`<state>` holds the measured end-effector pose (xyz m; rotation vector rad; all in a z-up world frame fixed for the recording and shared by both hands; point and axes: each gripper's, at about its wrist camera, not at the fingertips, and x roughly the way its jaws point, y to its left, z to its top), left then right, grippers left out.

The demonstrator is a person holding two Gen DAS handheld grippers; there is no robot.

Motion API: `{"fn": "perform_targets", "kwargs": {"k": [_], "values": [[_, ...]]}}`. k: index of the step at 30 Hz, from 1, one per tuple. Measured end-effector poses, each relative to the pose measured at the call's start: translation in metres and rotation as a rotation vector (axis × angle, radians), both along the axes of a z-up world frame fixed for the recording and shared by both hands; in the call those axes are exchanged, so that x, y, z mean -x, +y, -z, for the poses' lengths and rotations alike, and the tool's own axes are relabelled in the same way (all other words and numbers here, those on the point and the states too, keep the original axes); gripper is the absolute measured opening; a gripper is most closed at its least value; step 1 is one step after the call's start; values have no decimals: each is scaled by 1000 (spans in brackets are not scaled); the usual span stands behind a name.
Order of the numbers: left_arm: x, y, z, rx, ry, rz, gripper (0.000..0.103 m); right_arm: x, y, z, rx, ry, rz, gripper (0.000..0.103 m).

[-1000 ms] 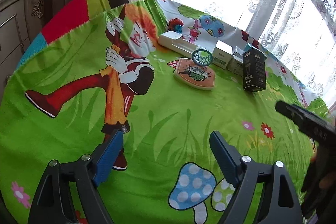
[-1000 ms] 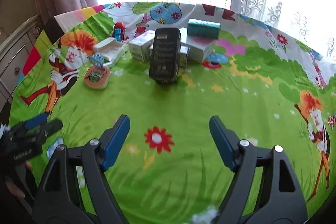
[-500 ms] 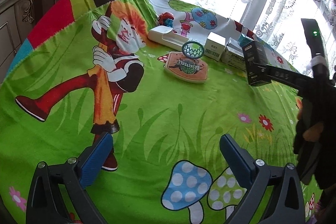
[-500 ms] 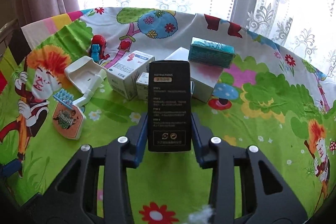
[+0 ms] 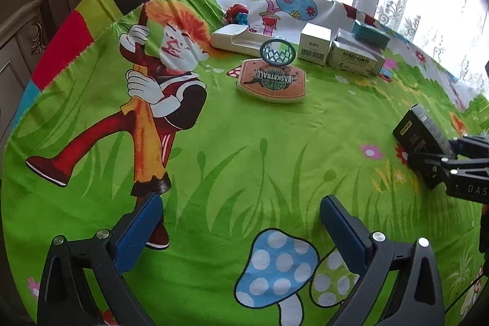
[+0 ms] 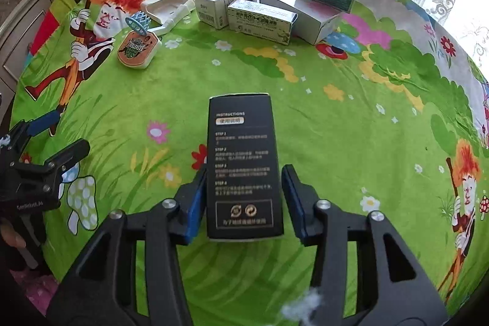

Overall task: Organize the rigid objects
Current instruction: 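Grasp the black instruction box with the right tool, then grasp the orange basketball hoop toy with the left tool while the right tool holds the black box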

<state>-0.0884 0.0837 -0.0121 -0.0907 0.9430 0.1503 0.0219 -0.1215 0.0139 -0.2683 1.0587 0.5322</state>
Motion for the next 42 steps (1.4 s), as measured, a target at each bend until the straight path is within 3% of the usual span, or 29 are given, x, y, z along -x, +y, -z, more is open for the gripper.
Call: {"fn": "perform_targets", "kwargs": {"k": [2,6,8,11,14,18,21,23,24,25,30,35,40,42], "values": [[0,0,0,2,-2,0,103,2,0,2,-13,-36,1,59],[-3,1,-1,3,22,5,103,9,-10,5,-45,-98,42,48],[-12,2,-2,9,56,7,103,11,-11,6,-52,-113,41,47],[-40,3,-5,31,91,24,103,15,-11,8,-60,-155,45,47],[-74,4,-7,65,73,21,103,16,-12,7,-58,-158,50,47],[-123,7,-4,50,68,-11,103,14,-13,8,-68,-149,57,49],[-147,3,-1,-3,69,-11,103,13,-15,8,-76,-143,60,50],[-144,2,-3,2,66,-7,96,13,-16,8,-80,-141,63,50],[-140,1,-7,0,57,4,76,13,-16,8,-83,-139,64,50],[-133,-1,-10,-3,55,21,71,13,-16,8,-85,-138,65,51],[-82,-7,-10,-7,59,106,71,11,-17,8,-95,-131,70,51],[-55,-8,-15,4,145,173,71,8,-21,9,-120,-115,80,52],[-34,-7,-15,4,168,174,71,9,-21,8,-125,-114,84,51],[-26,-7,-16,5,171,167,71,9,-21,8,-115,-121,93,46]]}}
